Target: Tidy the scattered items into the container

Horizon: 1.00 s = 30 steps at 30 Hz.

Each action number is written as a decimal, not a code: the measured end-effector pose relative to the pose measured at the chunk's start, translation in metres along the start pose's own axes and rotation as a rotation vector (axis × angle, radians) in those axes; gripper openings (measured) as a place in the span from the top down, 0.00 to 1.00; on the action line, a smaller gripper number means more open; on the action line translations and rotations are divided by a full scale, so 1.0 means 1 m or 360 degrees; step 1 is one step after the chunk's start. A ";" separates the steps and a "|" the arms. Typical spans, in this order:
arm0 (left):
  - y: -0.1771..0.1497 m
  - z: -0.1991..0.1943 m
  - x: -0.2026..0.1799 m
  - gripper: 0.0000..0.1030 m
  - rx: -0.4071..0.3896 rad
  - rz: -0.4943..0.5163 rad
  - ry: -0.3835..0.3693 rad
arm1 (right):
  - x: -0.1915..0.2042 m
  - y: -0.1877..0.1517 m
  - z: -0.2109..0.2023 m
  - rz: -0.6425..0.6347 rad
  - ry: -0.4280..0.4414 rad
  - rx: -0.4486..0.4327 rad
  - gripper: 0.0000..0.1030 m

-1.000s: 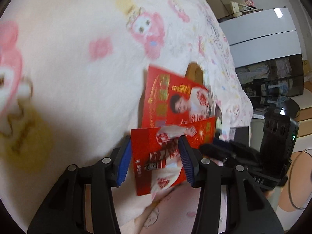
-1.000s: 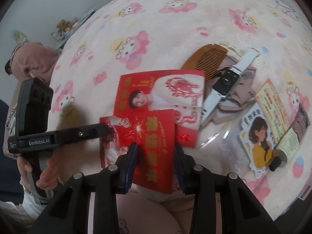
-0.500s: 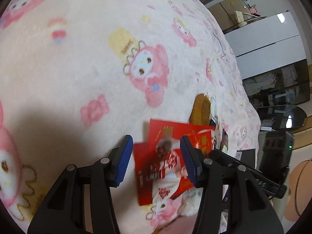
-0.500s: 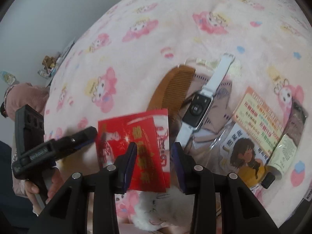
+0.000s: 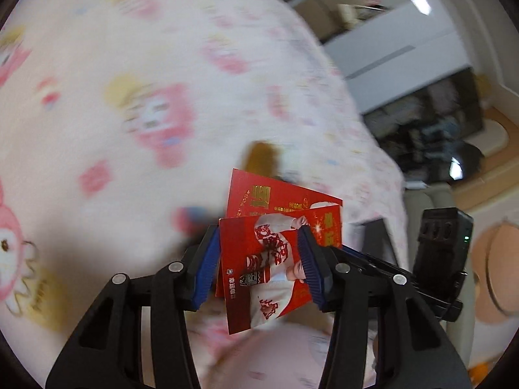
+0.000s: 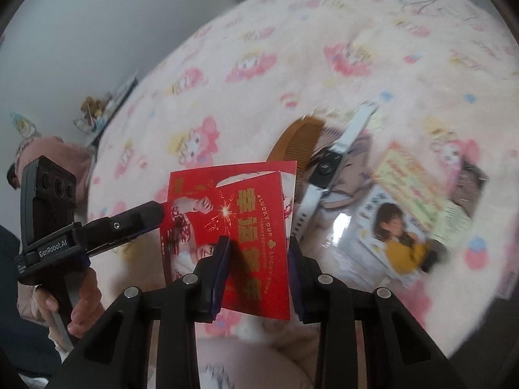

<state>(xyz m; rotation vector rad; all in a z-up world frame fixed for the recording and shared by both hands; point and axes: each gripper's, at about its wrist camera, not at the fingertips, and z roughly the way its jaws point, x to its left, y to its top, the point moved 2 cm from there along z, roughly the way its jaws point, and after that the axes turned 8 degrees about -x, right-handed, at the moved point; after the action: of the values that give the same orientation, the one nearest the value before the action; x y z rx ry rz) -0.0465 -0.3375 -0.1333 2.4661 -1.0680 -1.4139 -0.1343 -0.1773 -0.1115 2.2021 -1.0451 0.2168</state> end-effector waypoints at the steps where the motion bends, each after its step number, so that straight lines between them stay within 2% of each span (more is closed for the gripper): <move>1: -0.003 -0.002 -0.018 0.53 0.0010 0.0040 -0.0047 | -0.003 -0.003 -0.022 0.0013 -0.0015 -0.0057 0.71; 5: -0.025 0.003 -0.087 0.53 0.0092 0.0198 -0.0225 | -0.016 -0.030 -0.101 0.0061 -0.0124 -0.0253 0.72; 10: -0.083 0.032 -0.164 0.53 0.0267 0.0360 -0.0392 | -0.054 -0.090 -0.192 0.0209 -0.0359 -0.0464 0.71; 12: -0.111 0.047 -0.188 0.53 0.0337 0.0434 -0.0429 | -0.068 -0.117 -0.217 0.0267 -0.0439 -0.0527 0.71; 15: -0.146 0.061 -0.210 0.53 0.0402 0.0537 -0.0475 | -0.094 -0.155 -0.243 0.0375 -0.0479 -0.0585 0.71; 20: -0.193 0.075 -0.228 0.54 0.0422 0.0685 -0.0487 | -0.131 -0.208 -0.255 0.0566 -0.0478 -0.0627 0.71; 25: -0.219 0.075 -0.234 0.54 0.0335 0.0805 -0.0505 | -0.150 -0.232 -0.241 0.0552 -0.0581 -0.0612 0.71; 28: -0.232 0.082 -0.235 0.54 0.0320 0.0942 -0.0414 | -0.161 -0.238 -0.231 0.0568 -0.0614 -0.0544 0.71; 30: -0.239 0.089 -0.233 0.54 0.0358 0.0989 -0.0364 | -0.164 -0.238 -0.228 0.0566 -0.0640 -0.0523 0.70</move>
<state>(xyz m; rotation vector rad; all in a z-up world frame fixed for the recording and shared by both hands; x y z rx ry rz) -0.0670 0.0066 -0.1141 1.8404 -1.9166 -1.4305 -0.0373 0.1775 -0.1285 1.7885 -1.5694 -0.2400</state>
